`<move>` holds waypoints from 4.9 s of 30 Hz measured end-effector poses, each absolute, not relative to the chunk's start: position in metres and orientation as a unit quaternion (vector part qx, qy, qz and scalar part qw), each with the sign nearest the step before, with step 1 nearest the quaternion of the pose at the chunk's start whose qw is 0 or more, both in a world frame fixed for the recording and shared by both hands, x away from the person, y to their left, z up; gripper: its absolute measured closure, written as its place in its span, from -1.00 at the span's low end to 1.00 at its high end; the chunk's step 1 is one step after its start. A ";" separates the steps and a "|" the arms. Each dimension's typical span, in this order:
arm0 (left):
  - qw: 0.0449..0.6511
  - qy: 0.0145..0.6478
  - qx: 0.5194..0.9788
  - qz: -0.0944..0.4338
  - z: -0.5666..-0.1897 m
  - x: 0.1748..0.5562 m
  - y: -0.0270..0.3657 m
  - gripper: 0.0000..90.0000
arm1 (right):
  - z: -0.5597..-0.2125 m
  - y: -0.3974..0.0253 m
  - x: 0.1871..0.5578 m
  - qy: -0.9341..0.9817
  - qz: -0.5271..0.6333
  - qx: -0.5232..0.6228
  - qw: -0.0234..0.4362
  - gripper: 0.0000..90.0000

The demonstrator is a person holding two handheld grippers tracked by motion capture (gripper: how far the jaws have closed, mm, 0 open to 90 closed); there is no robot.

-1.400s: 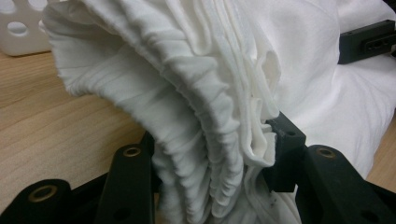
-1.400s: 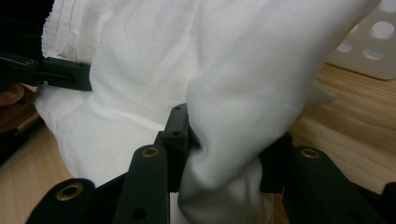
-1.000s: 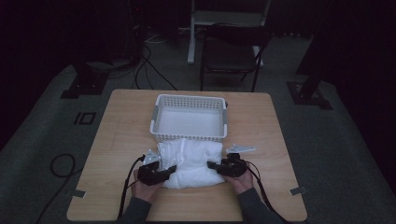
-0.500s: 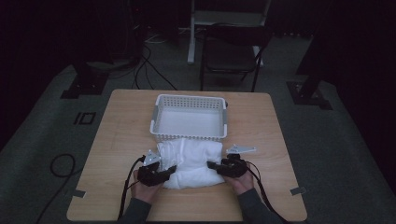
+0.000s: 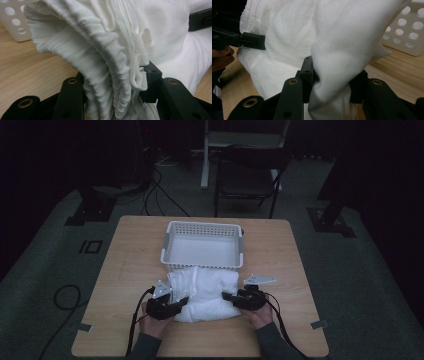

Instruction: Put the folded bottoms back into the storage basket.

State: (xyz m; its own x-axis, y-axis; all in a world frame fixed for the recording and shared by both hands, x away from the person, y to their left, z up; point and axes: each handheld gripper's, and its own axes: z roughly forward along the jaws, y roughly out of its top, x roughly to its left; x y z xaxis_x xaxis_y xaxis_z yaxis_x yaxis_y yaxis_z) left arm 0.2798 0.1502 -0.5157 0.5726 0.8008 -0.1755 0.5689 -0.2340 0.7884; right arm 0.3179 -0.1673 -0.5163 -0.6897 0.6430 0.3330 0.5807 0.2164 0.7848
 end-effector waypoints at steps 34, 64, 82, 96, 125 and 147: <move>0.445 0.436 0.768 0.148 -0.489 0.267 0.150 0.25 | -0.492 -0.169 0.309 0.773 0.504 0.381 0.044 0.44; 0.464 0.432 0.758 0.156 -0.465 0.265 0.153 0.26 | -0.468 -0.169 0.308 0.769 0.518 0.370 0.061 0.44; 0.471 0.426 0.754 0.167 -0.451 0.271 0.152 0.26 | -0.451 -0.169 0.313 0.766 0.523 0.366 0.077 0.44; 0.474 0.427 0.751 0.169 -0.441 0.279 0.154 0.26 | -0.442 -0.166 0.321 0.765 0.524 0.367 0.080 0.44; 0.480 0.420 0.747 0.187 -0.417 0.301 0.157 0.27 | -0.422 -0.162 0.344 0.755 0.532 0.373 0.088 0.44; 0.489 0.429 0.738 0.182 -0.407 0.324 0.164 0.28 | -0.410 -0.153 0.365 0.752 0.531 0.378 0.098 0.44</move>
State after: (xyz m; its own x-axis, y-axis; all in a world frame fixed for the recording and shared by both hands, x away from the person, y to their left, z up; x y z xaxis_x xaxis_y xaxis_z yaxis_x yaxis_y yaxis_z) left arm 0.3239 0.1635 -0.4072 0.5669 0.8098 -0.1513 0.4547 -0.1545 0.8771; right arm 0.3651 -0.1534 -0.4102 -0.6955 0.6724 0.2532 0.4634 0.1505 0.8733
